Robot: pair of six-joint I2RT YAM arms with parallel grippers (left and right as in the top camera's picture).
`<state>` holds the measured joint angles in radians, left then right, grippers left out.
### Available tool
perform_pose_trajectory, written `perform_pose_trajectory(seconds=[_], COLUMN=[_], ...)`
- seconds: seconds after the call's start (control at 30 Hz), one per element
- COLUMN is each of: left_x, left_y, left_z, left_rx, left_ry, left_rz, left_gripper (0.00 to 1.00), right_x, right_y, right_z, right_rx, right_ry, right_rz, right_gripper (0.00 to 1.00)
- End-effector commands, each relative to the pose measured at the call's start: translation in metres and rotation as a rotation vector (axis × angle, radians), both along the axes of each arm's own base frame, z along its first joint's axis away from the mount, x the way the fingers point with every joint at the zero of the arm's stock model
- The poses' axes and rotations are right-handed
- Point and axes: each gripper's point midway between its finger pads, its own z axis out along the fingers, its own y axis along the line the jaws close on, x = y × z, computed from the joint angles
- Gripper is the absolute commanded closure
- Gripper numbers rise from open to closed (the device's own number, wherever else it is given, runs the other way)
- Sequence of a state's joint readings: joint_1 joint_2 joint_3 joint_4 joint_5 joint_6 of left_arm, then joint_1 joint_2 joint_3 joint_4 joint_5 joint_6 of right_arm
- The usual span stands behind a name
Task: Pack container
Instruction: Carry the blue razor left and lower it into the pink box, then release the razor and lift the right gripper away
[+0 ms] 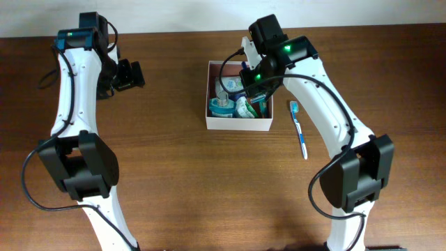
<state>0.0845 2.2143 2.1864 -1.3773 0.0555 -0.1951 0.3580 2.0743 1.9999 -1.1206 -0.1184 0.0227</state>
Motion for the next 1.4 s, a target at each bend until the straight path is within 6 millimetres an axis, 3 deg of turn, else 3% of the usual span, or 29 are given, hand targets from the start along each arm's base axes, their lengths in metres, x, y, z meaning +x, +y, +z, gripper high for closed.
perform_pose_trajectory(seconds=[0.0,0.67,0.97,1.0,1.03,1.17,1.27,1.3,1.37], left_x=[0.002,0.002,0.002,0.002,0.001,0.001,0.001,0.002,0.002], left_y=[0.0,0.0,0.0,0.0,0.0,0.0,0.0,0.0,0.0], left_z=[0.016,0.016,0.016,0.016,0.016,0.016,0.016,0.016,0.016], left_rx=[-0.004,-0.004,-0.004,-0.004,-0.004,-0.004,-0.004,-0.004,-0.004], left_ry=[-0.041,-0.041,-0.041,-0.041,-0.041,-0.041,-0.041,-0.041,-0.041], left_rz=[-0.001,-0.001,-0.001,-0.001,-0.001,-0.001,-0.001,-0.001,-0.001], left_gripper=[0.01,0.01,0.01,0.01,0.01,0.01,0.01,0.01,0.01], right_x=[0.002,0.0,0.0,-0.001,-0.001,-0.005,-0.003,-0.001,0.011], right_y=[0.002,-0.003,-0.009,-0.009,-0.01,-0.011,-0.01,-0.009,-0.004], right_z=[-0.029,-0.095,-0.1,-0.099,-0.1,-0.096,-0.082,-0.07,-0.026], right_rx=[-0.018,-0.091,-0.126,-0.127,-0.128,-0.132,-0.127,-0.121,-0.09], right_ry=[0.057,0.184,0.188,0.191,0.194,0.208,0.202,0.186,0.104], right_rz=[-0.003,-0.009,-0.017,-0.017,-0.017,-0.016,-0.016,-0.016,-0.018], right_gripper=[0.96,0.95,0.94,0.75,0.7,0.61,0.6,0.59,0.59])
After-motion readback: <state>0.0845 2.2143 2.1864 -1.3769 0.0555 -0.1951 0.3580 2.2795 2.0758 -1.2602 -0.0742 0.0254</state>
